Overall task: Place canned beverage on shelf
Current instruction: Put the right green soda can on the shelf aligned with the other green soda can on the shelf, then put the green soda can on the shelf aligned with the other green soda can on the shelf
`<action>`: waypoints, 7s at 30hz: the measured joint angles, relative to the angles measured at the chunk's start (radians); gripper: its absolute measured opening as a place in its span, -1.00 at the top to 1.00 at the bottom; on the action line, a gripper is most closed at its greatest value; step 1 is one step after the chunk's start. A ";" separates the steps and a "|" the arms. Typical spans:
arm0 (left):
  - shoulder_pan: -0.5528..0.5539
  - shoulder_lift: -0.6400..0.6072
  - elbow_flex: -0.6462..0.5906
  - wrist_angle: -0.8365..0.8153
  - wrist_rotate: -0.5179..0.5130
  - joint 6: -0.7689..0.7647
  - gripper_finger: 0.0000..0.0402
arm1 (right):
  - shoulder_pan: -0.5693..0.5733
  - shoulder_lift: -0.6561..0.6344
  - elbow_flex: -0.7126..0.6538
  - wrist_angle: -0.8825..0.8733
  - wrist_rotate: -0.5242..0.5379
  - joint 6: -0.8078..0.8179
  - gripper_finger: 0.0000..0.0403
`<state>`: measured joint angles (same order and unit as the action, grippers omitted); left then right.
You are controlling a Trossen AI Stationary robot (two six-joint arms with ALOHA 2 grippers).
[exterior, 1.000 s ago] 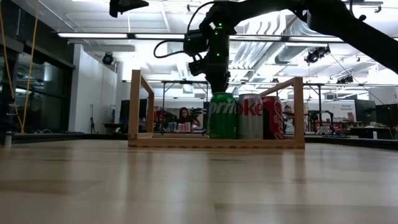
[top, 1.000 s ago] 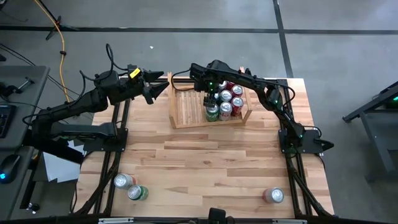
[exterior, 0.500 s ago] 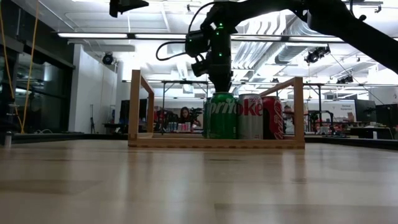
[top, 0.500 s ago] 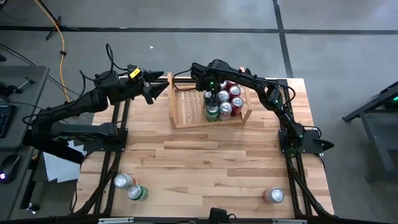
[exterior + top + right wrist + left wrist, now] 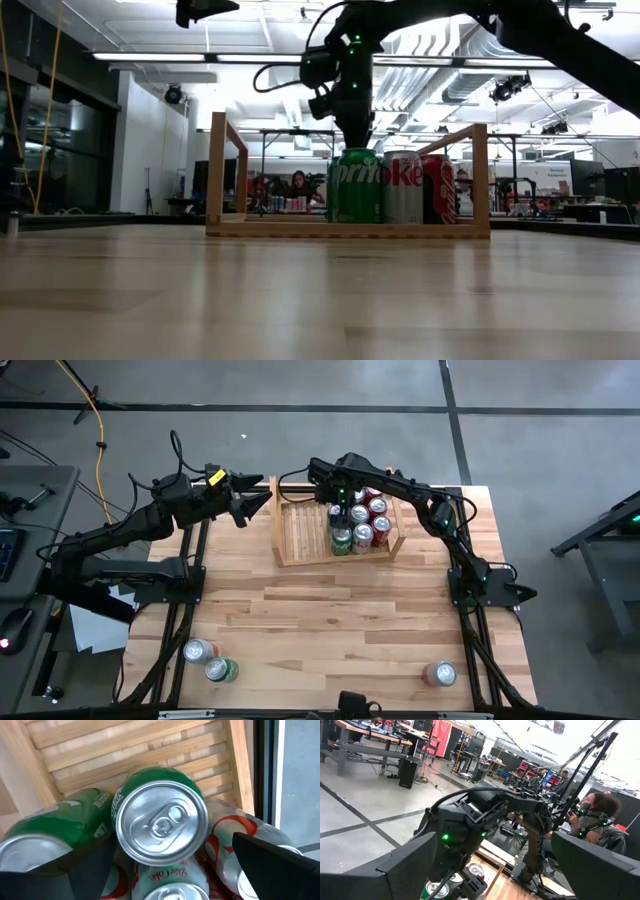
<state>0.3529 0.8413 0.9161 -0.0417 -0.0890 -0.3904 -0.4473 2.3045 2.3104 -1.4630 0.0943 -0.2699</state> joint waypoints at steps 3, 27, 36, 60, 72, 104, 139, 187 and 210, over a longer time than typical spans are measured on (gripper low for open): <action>0.000 0.000 0.000 0.000 0.000 0.000 -0.91 | 0.000 -0.020 0.000 0.000 -0.021 -0.019 -0.91; 0.000 0.000 0.000 -0.001 0.000 -0.001 -0.91 | 0.066 -0.068 -0.002 0.372 -0.090 0.044 -0.79; 0.000 0.000 0.000 -0.002 -0.001 -0.001 -0.91 | 0.088 0.004 -0.002 0.328 0.000 0.018 0.50; 0.000 0.000 0.000 -0.004 -0.001 -0.019 -0.91 | 0.114 0.052 -0.002 0.194 0.176 -0.049 1.00; 0.000 0.000 0.000 -0.021 0.036 -0.019 -0.91 | 0.118 0.031 0.026 0.184 0.174 -0.018 1.00; -0.115 -0.030 0.000 -0.194 0.221 0.036 -0.91 | 0.507 -1.178 -1.203 0.748 0.106 0.864 1.00; -1.335 0.853 0.750 -1.330 -0.009 -0.524 -0.91 | 0.624 -1.400 -1.429 0.823 0.247 0.789 1.00; -1.355 0.790 0.269 -0.966 0.030 -0.737 -0.82 | 0.624 -1.296 -1.429 0.795 0.244 0.819 1.00; -0.600 0.498 0.779 -1.028 -0.127 -0.202 -0.41 | 0.624 -1.296 -1.429 0.941 0.252 0.717 1.00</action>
<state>-0.2474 1.3396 1.6956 -1.0694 -0.2161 -0.5926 0.1766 1.0084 0.8814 -0.5222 0.3467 0.4470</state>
